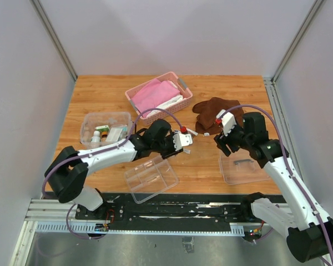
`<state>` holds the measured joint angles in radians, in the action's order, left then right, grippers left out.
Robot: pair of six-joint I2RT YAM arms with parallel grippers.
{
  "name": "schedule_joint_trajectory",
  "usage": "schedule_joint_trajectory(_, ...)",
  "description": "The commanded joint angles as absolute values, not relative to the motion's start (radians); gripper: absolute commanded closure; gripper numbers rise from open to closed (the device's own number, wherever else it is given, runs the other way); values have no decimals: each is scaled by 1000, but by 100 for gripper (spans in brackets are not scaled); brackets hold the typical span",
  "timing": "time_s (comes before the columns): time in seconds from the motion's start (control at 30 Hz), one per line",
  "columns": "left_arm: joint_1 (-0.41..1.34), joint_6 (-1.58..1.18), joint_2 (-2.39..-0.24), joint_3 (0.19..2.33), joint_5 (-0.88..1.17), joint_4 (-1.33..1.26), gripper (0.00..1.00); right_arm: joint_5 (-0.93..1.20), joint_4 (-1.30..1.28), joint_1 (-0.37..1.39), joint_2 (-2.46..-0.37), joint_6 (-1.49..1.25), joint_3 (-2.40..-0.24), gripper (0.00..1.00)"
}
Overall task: Organize the medicine kit
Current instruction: Pick up the pill bottle at the center of the board, then place the pill bottle in the medicine box compartment.
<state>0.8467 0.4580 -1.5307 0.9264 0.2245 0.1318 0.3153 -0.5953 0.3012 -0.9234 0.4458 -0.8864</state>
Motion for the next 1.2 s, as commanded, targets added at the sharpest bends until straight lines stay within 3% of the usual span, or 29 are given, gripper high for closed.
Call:
schedule_joint_trajectory(0.0, 847, 743, -1442, 903, 351, 242, 63, 332, -582, 285, -899, 451, -872, 35)
schedule_joint_trajectory(0.23, 848, 1153, -1362, 892, 428, 514, 63, 328, -581, 286, -896, 454, -873, 35)
schedule_joint_trajectory(0.57, 850, 1535, -1365, 868, 416, 644, 68, 321, -581, 286, -894, 462, -872, 35)
schedule_joint_trajectory(1.17, 900, 1700, -1501, 889, 428, 652, 63, 319, -581, 286, -885, 466, -867, 35)
